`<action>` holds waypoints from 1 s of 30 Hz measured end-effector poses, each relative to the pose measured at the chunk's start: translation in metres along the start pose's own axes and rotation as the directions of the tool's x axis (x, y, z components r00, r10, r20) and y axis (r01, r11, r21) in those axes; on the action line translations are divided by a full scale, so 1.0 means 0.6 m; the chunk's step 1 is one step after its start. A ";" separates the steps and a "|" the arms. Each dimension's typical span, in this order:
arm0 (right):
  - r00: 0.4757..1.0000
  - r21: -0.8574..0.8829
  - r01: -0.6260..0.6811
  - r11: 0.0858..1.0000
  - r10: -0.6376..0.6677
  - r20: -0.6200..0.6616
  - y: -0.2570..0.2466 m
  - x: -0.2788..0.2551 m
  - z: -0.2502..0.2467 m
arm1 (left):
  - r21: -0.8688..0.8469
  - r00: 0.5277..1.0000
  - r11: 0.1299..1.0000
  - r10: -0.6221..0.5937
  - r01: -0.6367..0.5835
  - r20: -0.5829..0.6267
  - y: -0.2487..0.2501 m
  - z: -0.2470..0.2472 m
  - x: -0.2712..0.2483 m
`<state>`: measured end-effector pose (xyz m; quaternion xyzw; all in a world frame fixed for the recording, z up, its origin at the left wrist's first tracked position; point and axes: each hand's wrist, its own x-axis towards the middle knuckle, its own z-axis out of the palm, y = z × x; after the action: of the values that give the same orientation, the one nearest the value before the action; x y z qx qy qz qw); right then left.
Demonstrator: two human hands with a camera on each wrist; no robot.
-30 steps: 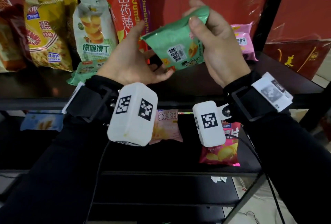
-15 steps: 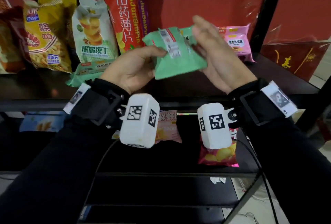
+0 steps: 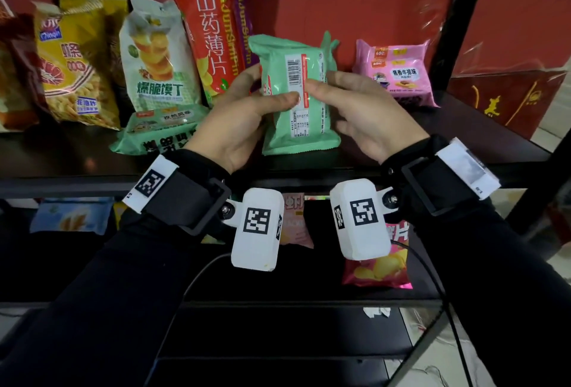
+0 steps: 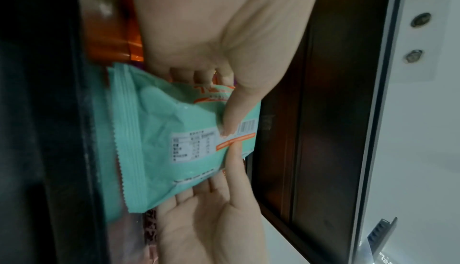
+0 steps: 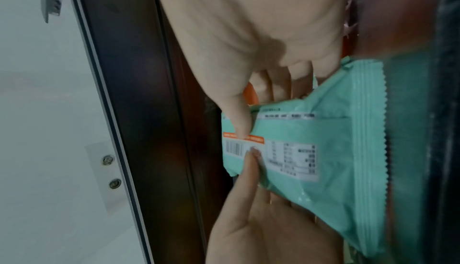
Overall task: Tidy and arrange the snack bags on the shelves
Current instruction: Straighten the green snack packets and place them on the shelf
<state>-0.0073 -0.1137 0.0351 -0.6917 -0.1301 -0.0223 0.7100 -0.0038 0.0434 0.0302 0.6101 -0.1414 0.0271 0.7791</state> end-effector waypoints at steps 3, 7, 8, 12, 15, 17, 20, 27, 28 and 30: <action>0.998 -0.054 0.045 0.997 -0.048 -0.050 0.001 0.008 0.004 | -0.047 1.000 0.999 0.021 -0.022 -0.015 0.009 0.005 0.007; 0.998 0.025 0.068 0.997 -0.068 -0.006 -0.005 0.012 0.012 | -0.094 0.996 0.992 0.084 -0.087 -0.041 0.017 0.004 0.016; 0.997 0.076 0.077 0.994 -0.077 0.004 -0.010 0.012 0.014 | -0.079 0.995 0.992 0.095 -0.097 -0.034 0.017 0.005 0.016; 0.990 0.158 0.142 0.977 -0.136 -0.045 -0.028 0.020 0.017 | -0.014 0.994 0.994 0.111 -0.111 0.005 0.020 0.005 0.019; 0.987 0.166 0.156 0.974 -0.148 -0.061 -0.033 0.025 0.016 | -0.005 0.995 0.995 0.101 -0.101 -0.022 0.025 0.004 0.025; 0.989 0.175 0.143 0.974 -0.135 -0.054 -0.033 0.027 0.017 | -0.017 0.990 0.992 0.123 -0.124 -0.062 0.026 0.002 0.027; 0.993 0.190 0.121 0.974 -0.116 -0.037 -0.031 0.029 0.020 | -0.039 0.977 0.981 0.184 -0.189 -0.105 0.025 0.000 0.027; 0.975 0.338 0.207 0.918 -0.166 -0.146 -0.028 0.034 0.027 | -0.196 0.979 0.965 0.149 -0.175 -0.140 0.019 0.015 0.028; 0.975 0.328 0.202 0.923 -0.158 -0.157 -0.027 0.036 0.028 | -0.216 0.979 0.961 0.142 -0.172 -0.148 0.018 0.016 0.029; 0.978 0.295 0.182 0.938 -0.142 -0.151 -0.026 0.036 0.027 | -0.271 0.978 0.947 0.133 -0.174 -0.163 0.015 0.013 0.033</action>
<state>0.0080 -0.0953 0.0551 -0.5568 -0.1428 -0.1043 0.8116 0.0115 0.0355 0.0453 0.4756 -0.1350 0.1110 0.8621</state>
